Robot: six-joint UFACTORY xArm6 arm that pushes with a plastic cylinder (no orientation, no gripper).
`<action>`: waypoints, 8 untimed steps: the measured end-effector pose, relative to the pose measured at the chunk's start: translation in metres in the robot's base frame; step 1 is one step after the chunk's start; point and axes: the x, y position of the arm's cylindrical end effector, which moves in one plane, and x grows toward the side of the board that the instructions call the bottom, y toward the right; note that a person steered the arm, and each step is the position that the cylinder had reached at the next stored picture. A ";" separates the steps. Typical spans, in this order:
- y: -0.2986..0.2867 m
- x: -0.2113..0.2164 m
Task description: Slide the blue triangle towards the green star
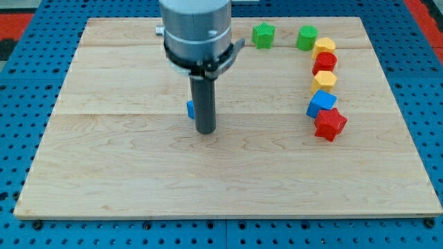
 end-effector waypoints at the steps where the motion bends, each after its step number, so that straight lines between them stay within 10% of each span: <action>1: -0.009 -0.039; 8: -0.007 -0.177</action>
